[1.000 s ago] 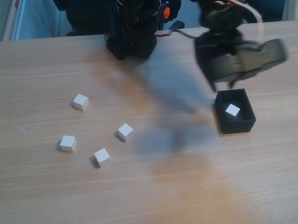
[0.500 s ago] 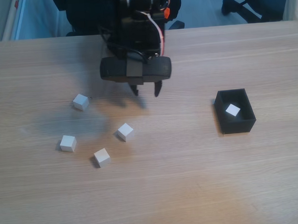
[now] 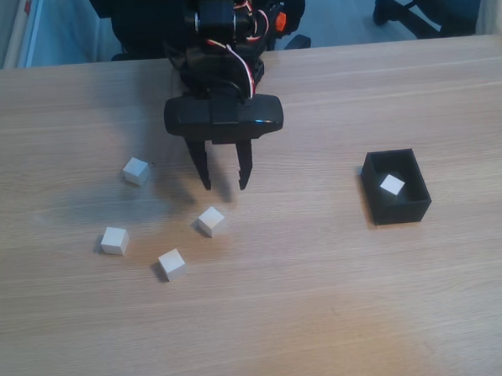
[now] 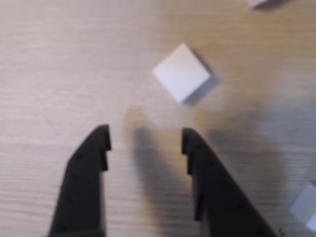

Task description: Pick blocks and place them in the box.

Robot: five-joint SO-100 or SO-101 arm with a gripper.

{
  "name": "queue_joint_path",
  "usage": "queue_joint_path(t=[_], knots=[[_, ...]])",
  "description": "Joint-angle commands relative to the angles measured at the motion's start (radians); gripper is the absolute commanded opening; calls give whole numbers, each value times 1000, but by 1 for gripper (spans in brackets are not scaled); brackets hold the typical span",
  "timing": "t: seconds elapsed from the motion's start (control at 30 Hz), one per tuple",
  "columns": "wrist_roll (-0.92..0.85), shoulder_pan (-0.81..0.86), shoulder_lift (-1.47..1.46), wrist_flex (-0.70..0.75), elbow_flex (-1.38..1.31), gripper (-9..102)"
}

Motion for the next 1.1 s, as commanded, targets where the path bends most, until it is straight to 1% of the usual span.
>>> queue_joint_path(t=[0.0,0.27,0.7,1.07], knots=[[-35,25,-51,-57,-32,15],[-153,80,-181,-163,-64,16],[-206,87,-356,-163,-227,17],[-215,60,-387,-147,-222,16]])
